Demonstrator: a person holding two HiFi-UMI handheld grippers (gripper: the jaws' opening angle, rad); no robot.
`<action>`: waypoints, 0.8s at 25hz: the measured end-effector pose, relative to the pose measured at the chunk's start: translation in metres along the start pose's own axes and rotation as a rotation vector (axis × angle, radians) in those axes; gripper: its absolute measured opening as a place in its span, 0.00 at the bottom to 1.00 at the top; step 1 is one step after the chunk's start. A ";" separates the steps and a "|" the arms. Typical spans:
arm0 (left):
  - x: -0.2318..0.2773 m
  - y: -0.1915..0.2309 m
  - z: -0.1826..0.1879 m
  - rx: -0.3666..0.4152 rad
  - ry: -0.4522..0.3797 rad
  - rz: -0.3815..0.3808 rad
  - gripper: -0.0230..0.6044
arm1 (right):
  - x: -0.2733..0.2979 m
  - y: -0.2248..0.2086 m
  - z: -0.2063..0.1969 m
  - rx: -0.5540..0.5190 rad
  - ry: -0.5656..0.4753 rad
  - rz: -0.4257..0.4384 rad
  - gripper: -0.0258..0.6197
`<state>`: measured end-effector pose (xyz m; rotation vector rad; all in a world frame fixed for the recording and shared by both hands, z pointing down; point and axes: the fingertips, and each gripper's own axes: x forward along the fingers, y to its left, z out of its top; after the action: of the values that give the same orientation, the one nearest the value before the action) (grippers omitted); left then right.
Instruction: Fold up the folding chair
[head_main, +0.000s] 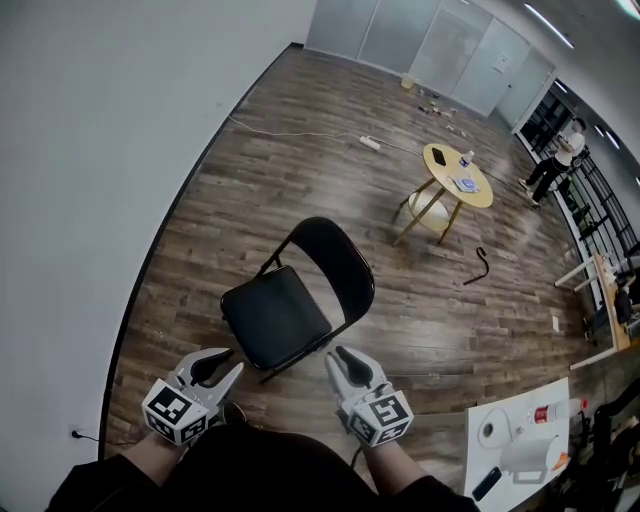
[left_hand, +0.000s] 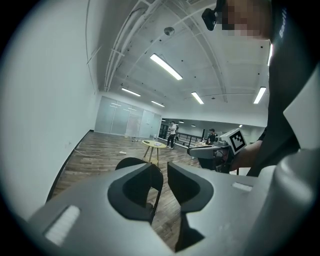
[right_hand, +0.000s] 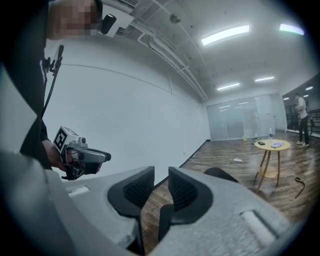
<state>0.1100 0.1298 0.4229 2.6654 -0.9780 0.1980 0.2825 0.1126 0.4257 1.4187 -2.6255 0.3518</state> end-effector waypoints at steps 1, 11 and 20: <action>0.000 0.005 0.001 -0.003 0.002 -0.005 0.20 | 0.005 -0.001 0.002 0.000 0.002 -0.008 0.16; 0.012 0.046 0.002 -0.046 0.012 -0.047 0.22 | 0.043 -0.021 0.015 -0.026 0.039 -0.077 0.18; 0.040 0.062 0.001 -0.074 0.014 0.012 0.24 | 0.066 -0.068 0.014 -0.022 0.062 -0.051 0.19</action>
<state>0.0999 0.0598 0.4455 2.5888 -0.9783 0.1793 0.3031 0.0192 0.4367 1.4410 -2.5320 0.3532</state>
